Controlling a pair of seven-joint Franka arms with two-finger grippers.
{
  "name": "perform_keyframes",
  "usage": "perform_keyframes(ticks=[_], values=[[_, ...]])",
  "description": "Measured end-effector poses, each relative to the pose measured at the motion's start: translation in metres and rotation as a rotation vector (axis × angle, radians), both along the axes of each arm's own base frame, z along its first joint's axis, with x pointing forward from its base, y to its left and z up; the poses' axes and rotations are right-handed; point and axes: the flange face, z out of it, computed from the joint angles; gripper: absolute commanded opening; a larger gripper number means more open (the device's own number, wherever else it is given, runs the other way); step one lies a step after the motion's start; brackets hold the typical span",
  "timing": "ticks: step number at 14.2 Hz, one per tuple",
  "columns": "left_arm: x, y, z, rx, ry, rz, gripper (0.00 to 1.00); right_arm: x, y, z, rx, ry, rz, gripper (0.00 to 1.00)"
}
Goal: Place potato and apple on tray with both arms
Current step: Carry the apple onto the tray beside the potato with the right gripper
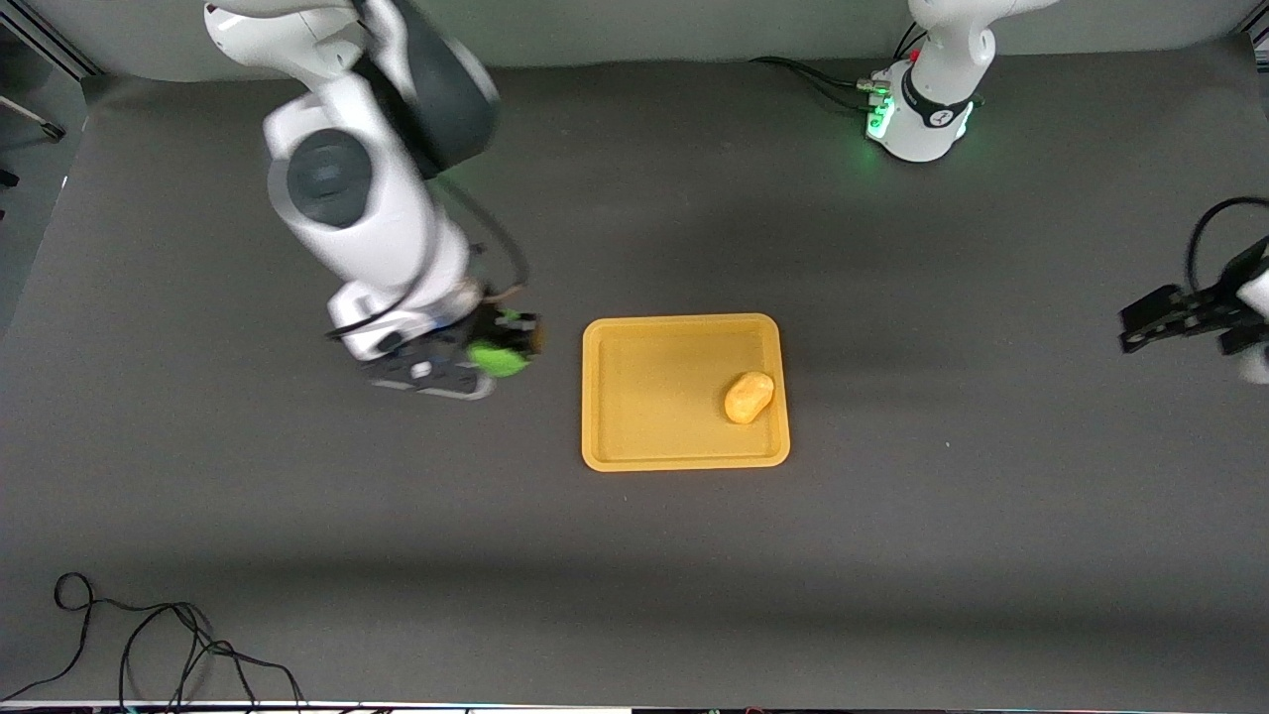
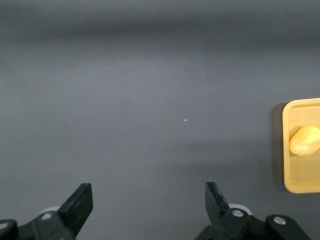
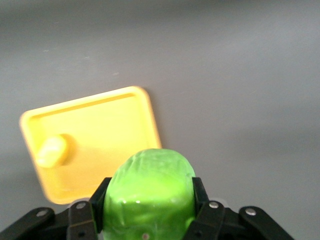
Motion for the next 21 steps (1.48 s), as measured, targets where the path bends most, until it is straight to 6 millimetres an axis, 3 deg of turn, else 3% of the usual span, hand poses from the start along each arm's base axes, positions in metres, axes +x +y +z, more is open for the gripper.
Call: perform_keyframes(ticks=[3, 5, 10, 13, 14, 16, 19, 21], values=[[-0.014, 0.014, 0.024, 0.004, -0.03, 0.012, 1.0, -0.035, 0.104, -0.034, 0.003, -0.006, -0.065, 0.32], [-0.016, 0.006, 0.026, -0.01, -0.031, 0.0, 1.0, -0.045, 0.138, -0.076, -0.008, -0.003, -0.065, 0.32], [-0.03, -0.012, 0.04, -0.022, -0.021, -0.026, 1.0, -0.026, 0.147, -0.219, -0.022, -0.033, -0.079, 0.32], [-0.031, -0.022, 0.037, -0.025, -0.015, -0.043, 1.0, -0.028, 0.148, -0.276, -0.042, -0.037, -0.07, 0.34], [-0.031, -0.025, 0.037, -0.025, -0.015, -0.05, 1.0, -0.027, 0.148, -0.286, -0.042, -0.04, -0.07, 0.35], [-0.033, -0.029, 0.041, -0.024, -0.021, -0.055, 1.0, -0.027, 0.147, -0.298, -0.042, -0.043, -0.07, 1.0], [-0.039, -0.04, 0.051, -0.02, -0.04, -0.072, 1.0, -0.024, 0.145, -0.298, -0.039, -0.051, -0.075, 1.0], [-0.042, -0.045, 0.056, -0.018, -0.049, -0.081, 1.0, -0.016, 0.146, -0.274, -0.023, -0.071, -0.08, 1.0]])
